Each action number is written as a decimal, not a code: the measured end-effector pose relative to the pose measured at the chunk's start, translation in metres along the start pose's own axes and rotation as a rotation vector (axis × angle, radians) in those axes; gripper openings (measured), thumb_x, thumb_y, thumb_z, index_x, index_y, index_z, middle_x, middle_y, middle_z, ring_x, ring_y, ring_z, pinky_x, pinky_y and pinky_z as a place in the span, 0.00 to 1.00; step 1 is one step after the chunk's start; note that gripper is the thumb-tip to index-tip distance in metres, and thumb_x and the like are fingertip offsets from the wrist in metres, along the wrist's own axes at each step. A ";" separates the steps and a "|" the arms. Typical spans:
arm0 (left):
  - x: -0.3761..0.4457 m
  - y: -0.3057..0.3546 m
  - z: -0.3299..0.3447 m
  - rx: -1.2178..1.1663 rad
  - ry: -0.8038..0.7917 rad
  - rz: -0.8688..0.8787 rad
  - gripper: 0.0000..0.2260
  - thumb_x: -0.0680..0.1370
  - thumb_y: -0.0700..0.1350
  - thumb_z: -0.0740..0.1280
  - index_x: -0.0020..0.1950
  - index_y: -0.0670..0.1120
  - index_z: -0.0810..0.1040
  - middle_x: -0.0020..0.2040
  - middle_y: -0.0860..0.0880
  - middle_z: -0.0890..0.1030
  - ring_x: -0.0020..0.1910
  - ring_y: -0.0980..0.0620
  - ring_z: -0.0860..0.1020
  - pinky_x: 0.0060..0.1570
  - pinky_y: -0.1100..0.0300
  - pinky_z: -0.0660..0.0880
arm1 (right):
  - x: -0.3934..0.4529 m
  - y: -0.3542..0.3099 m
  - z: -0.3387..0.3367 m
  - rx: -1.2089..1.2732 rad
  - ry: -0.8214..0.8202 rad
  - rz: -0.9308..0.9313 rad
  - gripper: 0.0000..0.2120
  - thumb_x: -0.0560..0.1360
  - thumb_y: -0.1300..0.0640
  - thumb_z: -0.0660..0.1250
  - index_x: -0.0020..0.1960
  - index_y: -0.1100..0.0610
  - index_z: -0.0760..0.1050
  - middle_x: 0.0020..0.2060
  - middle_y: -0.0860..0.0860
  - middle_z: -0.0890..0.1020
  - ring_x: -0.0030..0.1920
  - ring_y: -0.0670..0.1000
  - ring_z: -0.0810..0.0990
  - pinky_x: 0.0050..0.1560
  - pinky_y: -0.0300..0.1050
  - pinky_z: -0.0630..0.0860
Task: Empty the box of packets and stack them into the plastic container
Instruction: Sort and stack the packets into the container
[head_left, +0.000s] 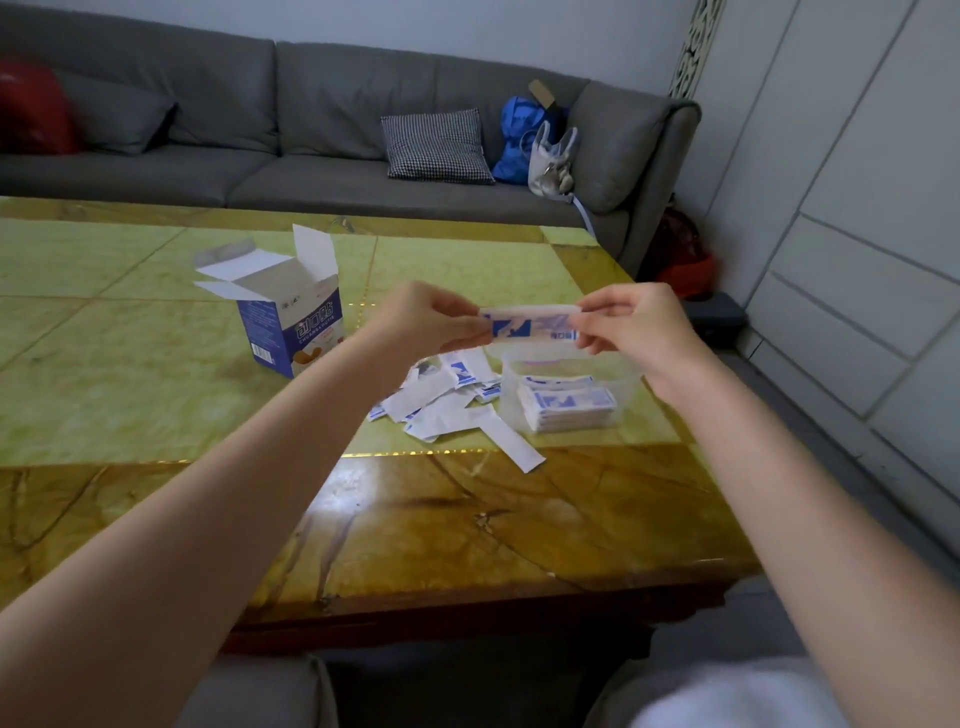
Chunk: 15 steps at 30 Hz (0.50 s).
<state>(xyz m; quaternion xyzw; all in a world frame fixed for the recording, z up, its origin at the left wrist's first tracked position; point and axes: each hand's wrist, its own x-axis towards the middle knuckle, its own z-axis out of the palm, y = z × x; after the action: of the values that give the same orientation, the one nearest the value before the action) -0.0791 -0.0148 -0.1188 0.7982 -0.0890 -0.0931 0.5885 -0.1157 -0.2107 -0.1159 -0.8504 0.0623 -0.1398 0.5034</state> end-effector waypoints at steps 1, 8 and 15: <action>0.004 0.006 0.008 -0.049 -0.007 -0.007 0.06 0.73 0.36 0.68 0.49 0.38 0.79 0.41 0.43 0.82 0.30 0.59 0.81 0.39 0.70 0.79 | 0.008 0.001 -0.005 0.005 0.020 0.042 0.08 0.71 0.67 0.69 0.50 0.65 0.76 0.30 0.54 0.79 0.26 0.45 0.77 0.28 0.33 0.75; 0.034 0.012 0.059 0.319 0.095 -0.008 0.08 0.73 0.38 0.70 0.47 0.44 0.73 0.32 0.48 0.79 0.30 0.54 0.79 0.35 0.60 0.78 | 0.040 0.010 -0.009 -0.595 -0.042 0.076 0.04 0.69 0.64 0.72 0.42 0.60 0.78 0.31 0.54 0.79 0.39 0.52 0.80 0.40 0.44 0.77; 0.043 0.012 0.083 0.812 0.077 -0.038 0.09 0.73 0.36 0.67 0.51 0.43 0.80 0.47 0.46 0.83 0.47 0.48 0.82 0.48 0.56 0.79 | 0.046 0.021 0.008 -0.858 -0.190 0.037 0.10 0.74 0.71 0.62 0.51 0.64 0.78 0.51 0.60 0.80 0.47 0.57 0.80 0.42 0.45 0.75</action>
<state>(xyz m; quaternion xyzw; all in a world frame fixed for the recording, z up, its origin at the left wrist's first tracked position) -0.0590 -0.1056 -0.1333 0.9700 -0.0817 -0.0314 0.2266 -0.0689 -0.2255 -0.1301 -0.9903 0.0835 -0.0135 0.1105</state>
